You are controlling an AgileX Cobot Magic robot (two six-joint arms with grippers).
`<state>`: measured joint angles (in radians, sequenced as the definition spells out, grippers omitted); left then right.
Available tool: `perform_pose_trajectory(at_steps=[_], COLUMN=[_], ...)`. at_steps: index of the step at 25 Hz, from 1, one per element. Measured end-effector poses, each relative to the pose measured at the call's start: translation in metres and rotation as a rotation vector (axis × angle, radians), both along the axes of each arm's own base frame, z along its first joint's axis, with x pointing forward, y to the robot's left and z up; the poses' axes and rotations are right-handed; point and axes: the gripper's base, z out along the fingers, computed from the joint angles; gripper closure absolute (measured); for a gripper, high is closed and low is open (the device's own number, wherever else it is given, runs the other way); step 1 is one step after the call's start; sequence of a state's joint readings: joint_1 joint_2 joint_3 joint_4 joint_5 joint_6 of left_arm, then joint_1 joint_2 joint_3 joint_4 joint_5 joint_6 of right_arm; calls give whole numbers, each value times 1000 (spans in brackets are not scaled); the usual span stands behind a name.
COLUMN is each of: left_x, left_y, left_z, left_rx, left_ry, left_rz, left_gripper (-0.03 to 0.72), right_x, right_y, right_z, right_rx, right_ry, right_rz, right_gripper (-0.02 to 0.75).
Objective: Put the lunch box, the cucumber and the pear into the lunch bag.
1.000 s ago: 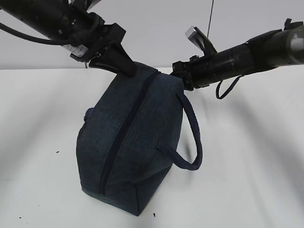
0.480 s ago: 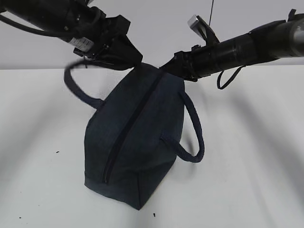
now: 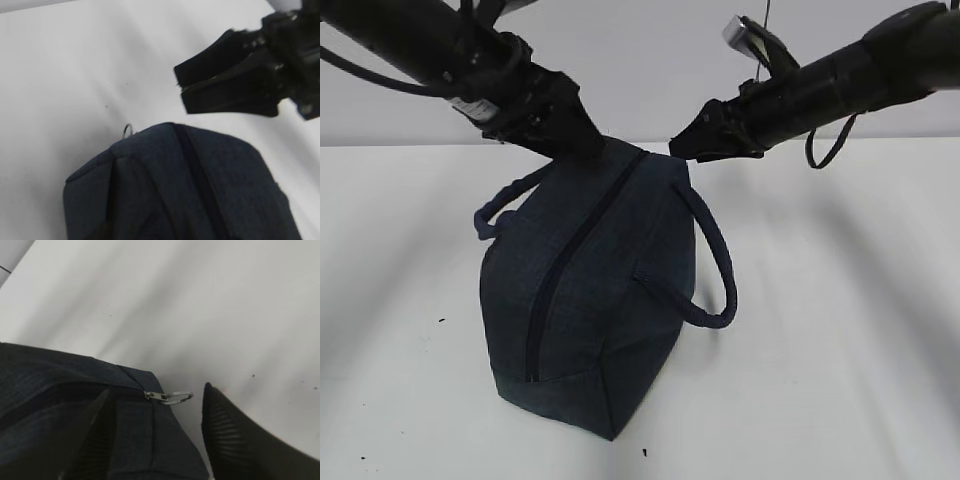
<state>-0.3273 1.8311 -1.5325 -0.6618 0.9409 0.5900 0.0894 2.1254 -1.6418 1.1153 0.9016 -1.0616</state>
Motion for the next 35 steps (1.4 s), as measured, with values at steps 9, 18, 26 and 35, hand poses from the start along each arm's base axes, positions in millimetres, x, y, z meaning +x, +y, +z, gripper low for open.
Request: perform_pose_trajectory(at_steps=[9,18,26,35], left_x=[-17,-44,-84,-130], left_y=[23,49,76,94], left_z=[31,68,113,148], left_rx=[180,311,361,325], left_ry=[-91,-122,-187,-210], left_rz=[44,169,326,404], left_gripper=[274,274,274,274], right_x=[-29,-74,-116,-161], right_y=[-21,-46,-58,-69], right_z=[56,116,156,202], right_rx=[-290,-504,-572,-569], right_ry=[-28,31,96,18], right_rz=[-29,-153,-238,-373], right_gripper=[308,308,308,308])
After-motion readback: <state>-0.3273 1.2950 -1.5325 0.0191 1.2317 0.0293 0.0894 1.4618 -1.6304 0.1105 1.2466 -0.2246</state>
